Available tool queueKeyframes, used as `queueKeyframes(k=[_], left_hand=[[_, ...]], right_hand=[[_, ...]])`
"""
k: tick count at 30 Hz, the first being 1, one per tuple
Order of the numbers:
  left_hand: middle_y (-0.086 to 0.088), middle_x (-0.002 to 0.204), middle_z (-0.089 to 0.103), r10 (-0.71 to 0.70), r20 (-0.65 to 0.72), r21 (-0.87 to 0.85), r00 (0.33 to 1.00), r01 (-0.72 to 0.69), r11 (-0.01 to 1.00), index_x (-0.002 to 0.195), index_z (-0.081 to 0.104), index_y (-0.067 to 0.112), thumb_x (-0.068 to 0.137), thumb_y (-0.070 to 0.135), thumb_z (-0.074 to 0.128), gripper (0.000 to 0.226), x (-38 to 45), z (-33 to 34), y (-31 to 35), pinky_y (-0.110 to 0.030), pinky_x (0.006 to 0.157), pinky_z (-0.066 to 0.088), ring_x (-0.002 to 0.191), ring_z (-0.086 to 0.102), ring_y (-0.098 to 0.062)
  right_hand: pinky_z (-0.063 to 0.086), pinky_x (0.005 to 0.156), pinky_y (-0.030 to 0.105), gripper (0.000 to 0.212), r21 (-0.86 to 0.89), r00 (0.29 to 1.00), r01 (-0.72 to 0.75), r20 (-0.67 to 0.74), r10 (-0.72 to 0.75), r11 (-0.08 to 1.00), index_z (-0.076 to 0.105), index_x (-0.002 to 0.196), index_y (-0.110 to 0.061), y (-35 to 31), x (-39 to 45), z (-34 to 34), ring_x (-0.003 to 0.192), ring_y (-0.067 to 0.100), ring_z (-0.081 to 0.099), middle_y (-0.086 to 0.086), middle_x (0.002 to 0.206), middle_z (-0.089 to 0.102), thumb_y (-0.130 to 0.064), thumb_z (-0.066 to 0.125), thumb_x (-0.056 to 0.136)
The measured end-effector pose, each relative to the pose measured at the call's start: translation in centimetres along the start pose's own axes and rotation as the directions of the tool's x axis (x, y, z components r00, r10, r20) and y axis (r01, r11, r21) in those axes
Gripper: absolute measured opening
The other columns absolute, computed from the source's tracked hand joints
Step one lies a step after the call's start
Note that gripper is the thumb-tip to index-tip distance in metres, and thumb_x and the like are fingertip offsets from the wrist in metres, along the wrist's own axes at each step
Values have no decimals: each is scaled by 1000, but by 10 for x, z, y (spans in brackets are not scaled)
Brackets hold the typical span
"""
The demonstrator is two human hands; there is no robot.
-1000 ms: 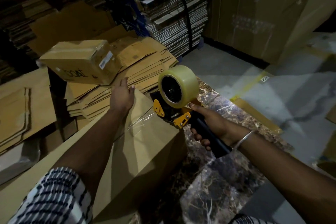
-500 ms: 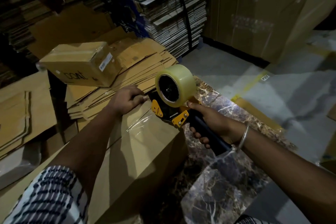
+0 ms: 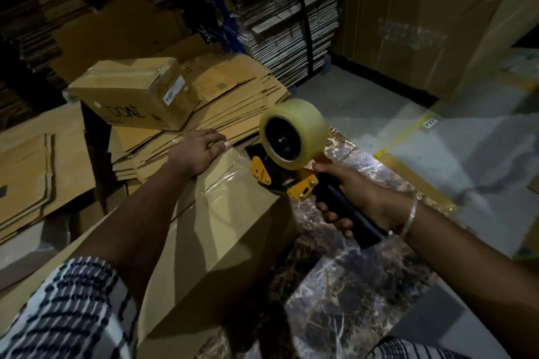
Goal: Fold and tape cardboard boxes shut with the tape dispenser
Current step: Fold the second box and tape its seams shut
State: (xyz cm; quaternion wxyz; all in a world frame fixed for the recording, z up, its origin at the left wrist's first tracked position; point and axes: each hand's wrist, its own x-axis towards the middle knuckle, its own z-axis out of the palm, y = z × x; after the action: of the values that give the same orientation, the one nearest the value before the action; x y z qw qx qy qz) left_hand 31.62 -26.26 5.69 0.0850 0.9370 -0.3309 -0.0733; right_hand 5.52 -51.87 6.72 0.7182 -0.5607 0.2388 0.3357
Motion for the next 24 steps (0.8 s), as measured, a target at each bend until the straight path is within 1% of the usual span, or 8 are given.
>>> queueKeyframes(k=[4,7,9,11,13,16,21,24], left_hand=[[-1,148,45,-38,66,36,997,36,999,133,57,33,85,87,18,81,-3,-2,2,-61,109,32,144,31,-28],[6,166,14,-62,-60,208,996,73,975,146,41,44,101,61,34,48,-10,1,20,-70,112,14,154,9,-25],[2,164,25,126,-228,253,965,-67,965,148,42,37,100,38,51,49,-19,4,44,-65,115,14,150,24,-24],[0,148,51,278,-209,159,937,-248,956,138,56,24,93,21,63,45,-26,12,67,-59,118,10,138,44,-21],[-2,120,68,285,-90,25,954,-284,958,117,68,17,93,24,58,27,-30,25,76,-55,120,6,118,60,-21],[4,88,65,239,-15,-139,971,-239,961,94,68,16,92,41,43,35,-32,32,66,-56,118,17,90,64,-22],[-4,118,68,267,-18,-28,964,-267,963,109,75,14,92,45,41,49,-38,25,51,-47,111,18,110,60,-23],[0,131,61,164,-37,42,986,-162,986,120,70,21,93,49,33,54,-42,26,47,-62,111,16,125,51,-21]], right_hand=[[35,39,21,75,44,1000,5,10,-6,999,55,61,-9,19,-12,-2,33,19,38,8,58,43,-79,41,82],[35,40,20,74,19,1000,6,6,-6,1000,54,61,-9,16,-16,2,33,17,39,7,59,44,-79,40,82],[36,40,19,75,13,1000,8,4,-8,1000,55,61,-9,16,-18,3,33,17,39,7,58,45,-79,39,83],[35,40,20,75,17,1000,15,3,-15,1000,56,59,-9,19,-22,3,33,17,39,6,58,45,-77,38,85],[34,40,20,76,29,999,34,-11,-34,999,60,56,-11,21,-26,7,34,17,38,6,57,45,-75,36,89],[35,38,20,78,43,997,69,-28,-67,997,64,50,-14,22,-27,13,34,17,38,5,56,46,-71,34,93],[33,37,18,75,14,998,38,-57,-37,999,57,58,-9,17,-21,23,32,16,39,5,53,46,-73,35,91],[29,37,14,71,10,993,76,-91,-75,997,57,60,-10,4,-17,32,30,15,38,4,48,44,-66,33,97]])
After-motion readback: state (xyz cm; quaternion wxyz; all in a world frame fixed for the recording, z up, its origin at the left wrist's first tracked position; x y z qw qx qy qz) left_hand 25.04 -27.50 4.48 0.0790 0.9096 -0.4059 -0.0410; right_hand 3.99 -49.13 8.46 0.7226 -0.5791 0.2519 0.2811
